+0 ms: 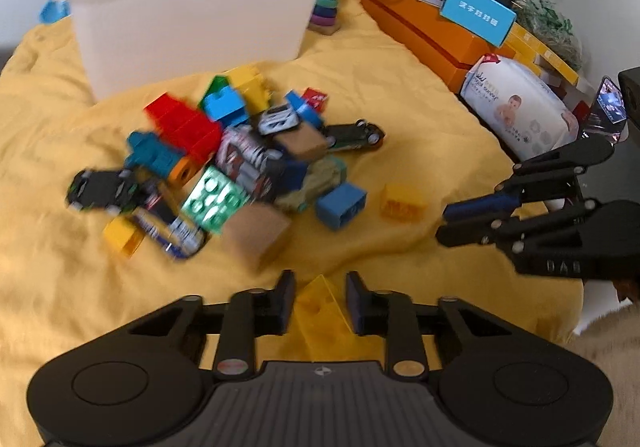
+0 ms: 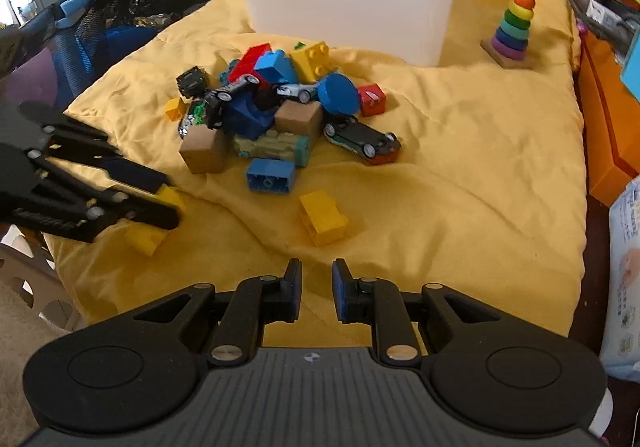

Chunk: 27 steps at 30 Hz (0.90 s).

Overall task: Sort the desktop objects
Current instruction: 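Move left gripper to long yellow brick while right gripper approaches small yellow brick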

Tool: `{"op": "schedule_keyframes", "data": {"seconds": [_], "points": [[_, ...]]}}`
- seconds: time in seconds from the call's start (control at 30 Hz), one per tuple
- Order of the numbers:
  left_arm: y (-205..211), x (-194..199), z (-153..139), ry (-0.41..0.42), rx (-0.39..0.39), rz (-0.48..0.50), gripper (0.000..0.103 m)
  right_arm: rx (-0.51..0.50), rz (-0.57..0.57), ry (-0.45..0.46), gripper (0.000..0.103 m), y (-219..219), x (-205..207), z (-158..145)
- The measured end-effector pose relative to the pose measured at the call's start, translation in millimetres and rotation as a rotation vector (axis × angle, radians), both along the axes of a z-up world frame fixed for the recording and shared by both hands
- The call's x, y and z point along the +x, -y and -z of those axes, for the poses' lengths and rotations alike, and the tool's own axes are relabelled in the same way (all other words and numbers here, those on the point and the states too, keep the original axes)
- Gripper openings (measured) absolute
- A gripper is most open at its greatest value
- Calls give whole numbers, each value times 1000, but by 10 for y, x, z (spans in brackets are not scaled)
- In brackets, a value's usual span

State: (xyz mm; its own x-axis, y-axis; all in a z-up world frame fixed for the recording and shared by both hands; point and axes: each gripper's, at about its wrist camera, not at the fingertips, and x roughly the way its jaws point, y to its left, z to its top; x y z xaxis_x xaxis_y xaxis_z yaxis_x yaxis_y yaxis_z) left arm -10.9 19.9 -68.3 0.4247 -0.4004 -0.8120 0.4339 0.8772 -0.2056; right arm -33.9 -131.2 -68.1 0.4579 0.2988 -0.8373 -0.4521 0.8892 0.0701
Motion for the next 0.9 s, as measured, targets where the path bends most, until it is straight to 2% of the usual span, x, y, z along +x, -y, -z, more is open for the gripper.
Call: {"op": "schedule_keyframes", "data": {"seconds": [0.13, 0.23, 0.27, 0.37, 0.4, 0.43, 0.47, 0.5, 0.53, 0.63, 0.67, 0.73, 0.8, 0.83, 0.9], "points": [[91, 55, -15, 7, -5, 21, 20, 1, 1, 3, 19, -23, 23, 1], [88, 31, -8, 3, 0, 16, 21, 6, 13, 10, 24, -6, 28, -2], [72, 19, -15, 2, -1, 8, 23, 8, 23, 8, 32, 3, 38, 2], [11, -44, -80, 23, 4, -30, 30, 17, 61, 7, 43, 43, 53, 2], [-10, -65, -111, 34, 6, -41, 37, 16, 65, 8, 45, 49, 56, -1], [-28, -83, -143, 45, 14, -61, 43, 13, 72, 9, 51, 50, 58, -5], [-40, -92, -170, 53, 20, -81, 51, 12, 82, 13, 63, 56, 60, -10], [-51, -108, -195, 61, 20, -98, 57, 12, 92, 17, 69, 61, 62, -14], [-57, -122, -220, 69, 17, -109, 59, 13, 99, 21, 76, 64, 64, -18], [-19, -167, -250, 91, 53, -106, 63, 20, 101, 53, 83, 56, 46, -63], [-2, -177, -251, 97, 73, -105, 63, 19, 97, 75, 93, 44, 32, -87], [15, -214, -249, 105, 93, -101, 63, -10, 92, 114, 103, 1, 17, -116], [12, -238, -231, 103, 89, -98, 63, -43, 72, 149, 103, -43, -10, -137], [8, -246, -218, 96, 87, -97, 63, -29, 60, 165, 102, -39, -30, -149], [1, -257, -212, 91, 82, -92, 63, -4, 59, 158, 92, -24, -20, -142]]}}
